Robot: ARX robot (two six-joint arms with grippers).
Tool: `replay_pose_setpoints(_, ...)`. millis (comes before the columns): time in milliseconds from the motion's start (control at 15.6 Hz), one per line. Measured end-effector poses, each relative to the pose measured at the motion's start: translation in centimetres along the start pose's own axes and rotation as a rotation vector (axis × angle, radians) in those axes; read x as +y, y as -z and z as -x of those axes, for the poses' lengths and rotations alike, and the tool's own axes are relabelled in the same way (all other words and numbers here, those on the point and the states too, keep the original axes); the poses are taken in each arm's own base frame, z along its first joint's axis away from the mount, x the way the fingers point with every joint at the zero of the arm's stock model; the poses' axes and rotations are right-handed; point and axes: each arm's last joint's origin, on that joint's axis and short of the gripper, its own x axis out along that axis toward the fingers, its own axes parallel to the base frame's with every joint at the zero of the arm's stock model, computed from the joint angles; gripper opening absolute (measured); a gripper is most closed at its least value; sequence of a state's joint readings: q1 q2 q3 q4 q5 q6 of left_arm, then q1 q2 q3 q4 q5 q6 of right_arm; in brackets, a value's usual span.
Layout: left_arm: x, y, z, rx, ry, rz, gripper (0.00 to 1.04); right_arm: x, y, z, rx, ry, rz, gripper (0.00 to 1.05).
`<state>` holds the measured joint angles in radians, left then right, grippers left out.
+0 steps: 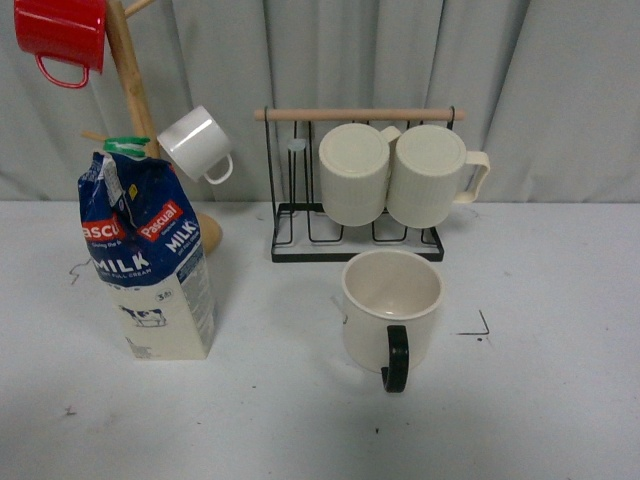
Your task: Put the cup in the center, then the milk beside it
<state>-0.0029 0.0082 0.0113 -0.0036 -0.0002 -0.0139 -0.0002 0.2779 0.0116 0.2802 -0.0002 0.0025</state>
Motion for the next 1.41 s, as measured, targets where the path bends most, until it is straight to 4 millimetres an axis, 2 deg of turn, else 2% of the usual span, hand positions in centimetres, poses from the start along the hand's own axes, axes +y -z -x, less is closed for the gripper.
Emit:
replay_pose_setpoints(386, 0.0, 0.0, 0.0, 0.000, 0.000, 0.000, 0.98, 0.0, 0.1, 0.7, 0.002, 0.000, 0.000, 0.02)
replay_pose_setpoints(450, 0.0, 0.0, 0.0, 0.000, 0.000, 0.000, 0.98, 0.0, 0.7, 1.5, 0.055, 0.000, 0.000, 0.02)
replay_pose_setpoints(514, 0.0, 0.0, 0.0, 0.001, 0.000, 0.000, 0.98, 0.0, 0.2, 1.8, -0.005, 0.000, 0.001, 0.02)
replay_pose_setpoints(643, 0.0, 0.0, 0.0, -0.001, 0.000, 0.000, 0.98, 0.0, 0.4, 1.8, 0.018, 0.001, 0.000, 0.02)
replay_pose_setpoints(707, 0.0, 0.0, 0.0, 0.000, 0.001, 0.000, 0.98, 0.0, 0.4, 1.8, 0.012, 0.000, 0.002, 0.06)
replay_pose_setpoints(1029, 0.0, 0.0, 0.0, 0.000, 0.000, 0.000, 0.98, 0.0, 0.4, 1.8, 0.010, 0.000, 0.002, 0.51)
replay_pose_setpoints(1093, 0.0, 0.1, 0.1, 0.204, 0.048, 0.062, 0.98, 0.0, 0.4, 1.8, 0.010, 0.000, 0.002, 0.62)
replay_pose_setpoints(1157, -0.2, -0.8, -0.7, 0.412, 0.081, 0.156, 0.98, 0.0, 0.3, 1.8, 0.009, 0.000, 0.002, 0.75)
replay_pose_setpoints(1286, -0.6, -3.9, -3.8, 0.375, 0.119, 0.198, 0.98, 0.0, 0.4, 1.8, 0.010, 0.001, 0.002, 0.98)
replay_pose_setpoints(1414, -0.5, -4.8, -8.1, 0.353, 0.107, 0.196, 0.98, 0.0, 0.3, 1.8, 0.010, 0.000, 0.002, 0.98)
